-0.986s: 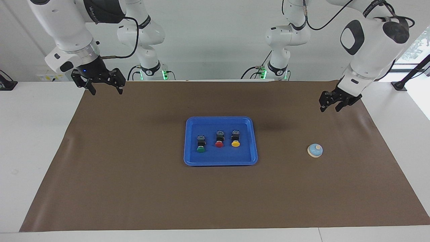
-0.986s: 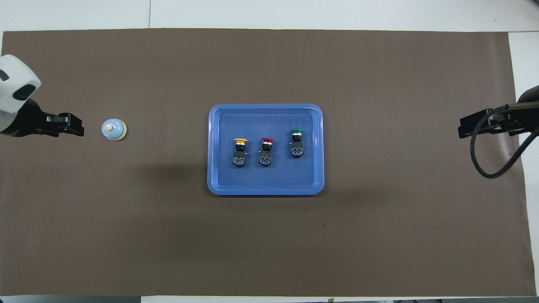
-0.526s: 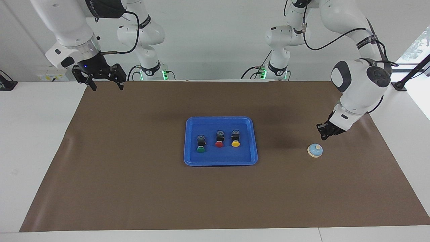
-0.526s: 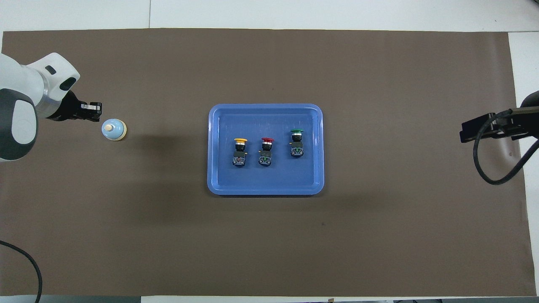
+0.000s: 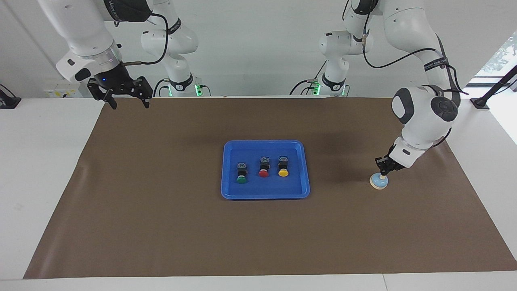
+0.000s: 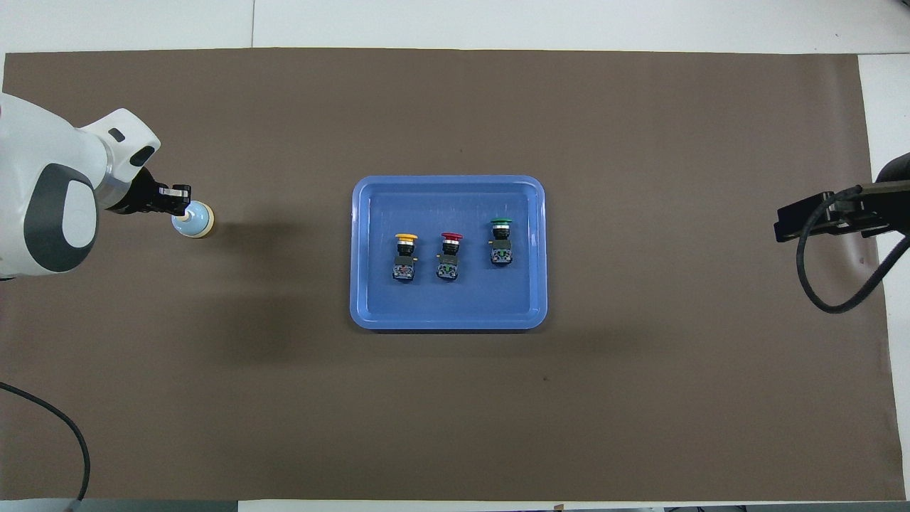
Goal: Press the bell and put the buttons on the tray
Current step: 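Move the left gripper over the bell and press down on it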
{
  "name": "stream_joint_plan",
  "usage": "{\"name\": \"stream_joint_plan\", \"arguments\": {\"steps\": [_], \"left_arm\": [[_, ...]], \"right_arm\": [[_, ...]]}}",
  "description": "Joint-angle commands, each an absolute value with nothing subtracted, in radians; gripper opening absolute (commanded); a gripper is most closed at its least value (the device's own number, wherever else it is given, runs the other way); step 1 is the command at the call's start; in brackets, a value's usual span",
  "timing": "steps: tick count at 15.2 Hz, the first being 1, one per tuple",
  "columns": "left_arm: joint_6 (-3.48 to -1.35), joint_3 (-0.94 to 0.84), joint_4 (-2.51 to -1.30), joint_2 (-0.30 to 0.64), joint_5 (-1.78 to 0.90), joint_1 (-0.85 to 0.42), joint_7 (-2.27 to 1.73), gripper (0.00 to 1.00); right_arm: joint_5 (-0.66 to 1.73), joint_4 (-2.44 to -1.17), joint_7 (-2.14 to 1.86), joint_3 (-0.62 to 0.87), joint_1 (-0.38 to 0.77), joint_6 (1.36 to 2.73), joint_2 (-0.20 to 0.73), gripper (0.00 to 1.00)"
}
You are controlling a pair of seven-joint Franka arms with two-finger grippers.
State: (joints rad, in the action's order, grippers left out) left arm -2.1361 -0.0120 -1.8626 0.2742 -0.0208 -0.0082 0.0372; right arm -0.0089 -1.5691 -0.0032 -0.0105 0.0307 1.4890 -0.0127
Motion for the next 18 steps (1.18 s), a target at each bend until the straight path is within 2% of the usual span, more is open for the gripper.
{"name": "stream_joint_plan", "arguments": {"steps": [1,9,12,15,16,18], "left_arm": [[-2.181,-0.008,-1.893,0.276,-0.025,-0.005,0.043,0.00],[-2.374,-0.006,-2.031,0.281,-0.025,0.017,0.061,0.00],[-2.320,-0.005,-2.002,0.279,-0.025,0.017,0.061,0.00],[-2.135,-0.002,-1.893,0.236,-0.025,0.017,0.063,0.00],[-2.061,-0.002,-1.853,0.227,-0.025,0.017,0.063,0.17],[-1.956,-0.002,-1.800,0.187,-0.025,0.017,0.061,0.65]], "right_arm": [[-0.008,-1.580,-0.025,0.006,0.005,1.477,-0.028,1.00],[-0.008,-1.580,-0.025,0.006,0.005,1.477,-0.028,1.00],[-0.006,-1.580,-0.025,0.006,0.005,1.477,-0.028,1.00],[-0.008,-1.580,-0.025,0.006,0.005,1.477,-0.028,1.00],[-0.008,-1.580,-0.025,0.006,0.005,1.477,-0.028,1.00],[-0.008,-1.580,-0.025,0.005,0.005,1.477,-0.028,1.00]]}}
